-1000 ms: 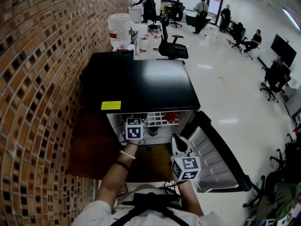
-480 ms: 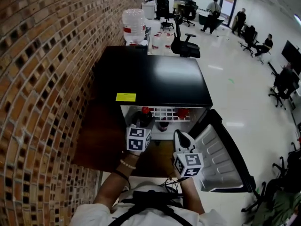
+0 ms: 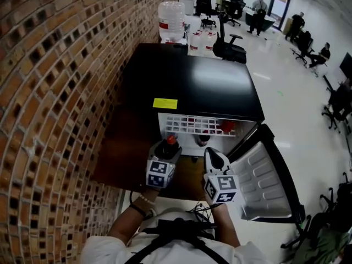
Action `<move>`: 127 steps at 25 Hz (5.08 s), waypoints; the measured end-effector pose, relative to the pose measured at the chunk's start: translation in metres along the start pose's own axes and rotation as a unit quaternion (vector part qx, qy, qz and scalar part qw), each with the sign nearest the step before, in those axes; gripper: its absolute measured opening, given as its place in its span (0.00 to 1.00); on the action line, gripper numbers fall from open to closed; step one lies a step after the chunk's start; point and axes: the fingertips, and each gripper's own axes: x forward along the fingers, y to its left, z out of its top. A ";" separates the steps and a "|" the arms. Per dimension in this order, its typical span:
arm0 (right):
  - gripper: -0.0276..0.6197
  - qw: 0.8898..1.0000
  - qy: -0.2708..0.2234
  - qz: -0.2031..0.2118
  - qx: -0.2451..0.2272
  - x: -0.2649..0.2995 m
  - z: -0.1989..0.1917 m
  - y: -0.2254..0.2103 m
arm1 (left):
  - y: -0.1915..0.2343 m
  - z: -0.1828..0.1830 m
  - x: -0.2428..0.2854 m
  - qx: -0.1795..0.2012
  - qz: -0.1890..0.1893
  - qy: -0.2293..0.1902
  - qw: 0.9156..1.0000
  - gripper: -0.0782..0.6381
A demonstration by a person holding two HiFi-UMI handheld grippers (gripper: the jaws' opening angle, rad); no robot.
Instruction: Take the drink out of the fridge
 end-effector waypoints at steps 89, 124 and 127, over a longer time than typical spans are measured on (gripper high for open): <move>0.05 0.998 -0.004 -0.032 0.056 -0.023 -0.020 -0.027 | 0.011 0.018 -0.076 0.036 0.015 -0.022 0.999 0.29; 0.05 0.999 0.011 -0.047 -0.021 -0.043 -0.008 -0.023 | -0.063 0.067 -0.064 0.003 -0.066 -0.076 0.995 0.11; 0.05 0.999 0.010 -0.047 -0.021 -0.044 -0.007 -0.024 | -0.064 0.068 -0.064 0.005 -0.068 -0.076 0.995 0.11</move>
